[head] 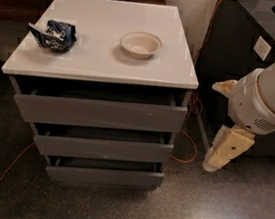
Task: Open bottom drawer
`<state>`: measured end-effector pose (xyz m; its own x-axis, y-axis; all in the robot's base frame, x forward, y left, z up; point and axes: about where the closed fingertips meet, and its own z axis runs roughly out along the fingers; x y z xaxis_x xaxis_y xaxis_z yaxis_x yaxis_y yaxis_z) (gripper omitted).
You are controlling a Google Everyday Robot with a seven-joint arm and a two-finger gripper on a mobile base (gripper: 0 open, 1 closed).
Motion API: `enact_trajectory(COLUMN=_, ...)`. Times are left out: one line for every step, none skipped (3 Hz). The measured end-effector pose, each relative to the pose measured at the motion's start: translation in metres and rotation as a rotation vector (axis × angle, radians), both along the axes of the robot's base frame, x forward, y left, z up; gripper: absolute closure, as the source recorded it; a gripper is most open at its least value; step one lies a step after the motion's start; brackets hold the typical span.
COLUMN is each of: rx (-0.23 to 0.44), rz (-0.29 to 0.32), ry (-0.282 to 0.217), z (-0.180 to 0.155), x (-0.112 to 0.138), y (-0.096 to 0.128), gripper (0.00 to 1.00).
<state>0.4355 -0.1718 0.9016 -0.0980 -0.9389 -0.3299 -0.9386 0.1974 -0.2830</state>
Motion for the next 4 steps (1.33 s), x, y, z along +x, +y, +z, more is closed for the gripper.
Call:
enact_trajectory(rx=0.028, rz=0.049, ry=-0.015, z=-0.04, x=0.002, y=0.021, gripper=0.0)
enact_trajectory(rx=0.046, rz=0.107, ry=0.003, z=-0.105, x=0.005, y=0.053, gripper=0.0)
enact_trajectory(rx=0.044, rz=0.133, ry=0.018, z=-0.15, x=0.003, y=0.072, gripper=0.0)
enact_trajectory(rx=0.064, rz=0.161, ry=0.068, z=-0.206, x=0.003, y=0.085, gripper=0.0)
